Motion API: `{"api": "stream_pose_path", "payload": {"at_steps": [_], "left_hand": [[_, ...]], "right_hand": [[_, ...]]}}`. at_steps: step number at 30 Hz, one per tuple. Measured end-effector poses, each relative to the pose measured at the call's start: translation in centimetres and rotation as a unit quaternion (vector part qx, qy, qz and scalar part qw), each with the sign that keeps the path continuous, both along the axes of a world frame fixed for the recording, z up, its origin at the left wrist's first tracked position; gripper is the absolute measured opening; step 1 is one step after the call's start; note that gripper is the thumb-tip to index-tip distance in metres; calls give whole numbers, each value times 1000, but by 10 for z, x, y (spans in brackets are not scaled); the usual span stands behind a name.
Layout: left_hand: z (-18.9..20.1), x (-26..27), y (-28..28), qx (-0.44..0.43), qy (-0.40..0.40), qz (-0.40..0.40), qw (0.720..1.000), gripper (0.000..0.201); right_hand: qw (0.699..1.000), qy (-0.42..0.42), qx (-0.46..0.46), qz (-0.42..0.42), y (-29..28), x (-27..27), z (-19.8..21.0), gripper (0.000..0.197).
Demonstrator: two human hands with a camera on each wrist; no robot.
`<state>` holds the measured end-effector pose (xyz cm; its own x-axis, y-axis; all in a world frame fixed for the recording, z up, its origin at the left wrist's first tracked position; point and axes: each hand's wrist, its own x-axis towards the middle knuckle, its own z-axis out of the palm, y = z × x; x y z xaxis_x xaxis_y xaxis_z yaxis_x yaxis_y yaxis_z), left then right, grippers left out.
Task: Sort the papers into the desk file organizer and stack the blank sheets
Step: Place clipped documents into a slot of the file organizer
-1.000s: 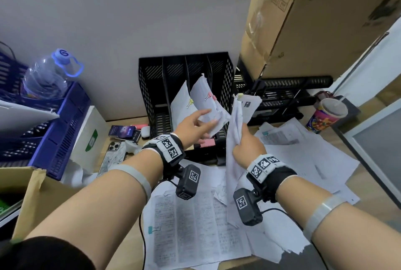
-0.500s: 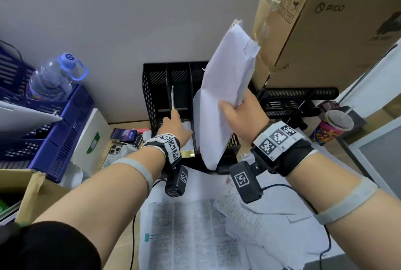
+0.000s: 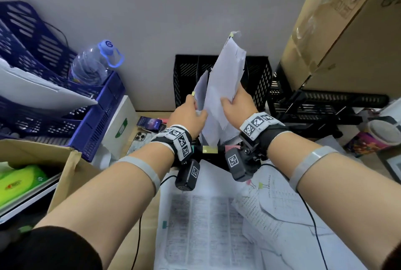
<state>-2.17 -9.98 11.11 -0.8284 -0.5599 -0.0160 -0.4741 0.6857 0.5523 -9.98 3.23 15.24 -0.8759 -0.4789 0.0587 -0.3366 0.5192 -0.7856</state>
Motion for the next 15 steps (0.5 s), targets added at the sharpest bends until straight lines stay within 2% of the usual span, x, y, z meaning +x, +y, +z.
{"api": "stream_pose_path", "payload": {"at_steps": [1, 3, 4, 6, 11, 13, 15], "left_hand": [[0, 1, 0, 2, -3, 0, 1000, 23], [1, 2, 0, 8, -11, -8, 1000, 22], [1, 2, 0, 11, -14, -15, 1000, 22], [1, 1, -1, 14, -18, -24, 999, 23], [2, -3, -1, 23, -1, -29, 999, 28], [1, -4, -1, 26, 6, -34, 999, 31], [1, -6, -1, 29, 5, -36, 999, 33]], "right_hand": [[1000, -2, 10, -1, -4, -1, -5, 45], [999, -11, 44, -11, -9, -3, -14, 17], [998, -14, 57, -19, -11, -4, -16, 12], [998, -13, 63, -28, -13, -7, -20, 26], [999, -9, -8, -51, -22, -12, -12, 27], [998, -24, 20, -48, -24, -14, -15, 24], [995, -50, 79, -45, -23, -13, -23, 29]]}}
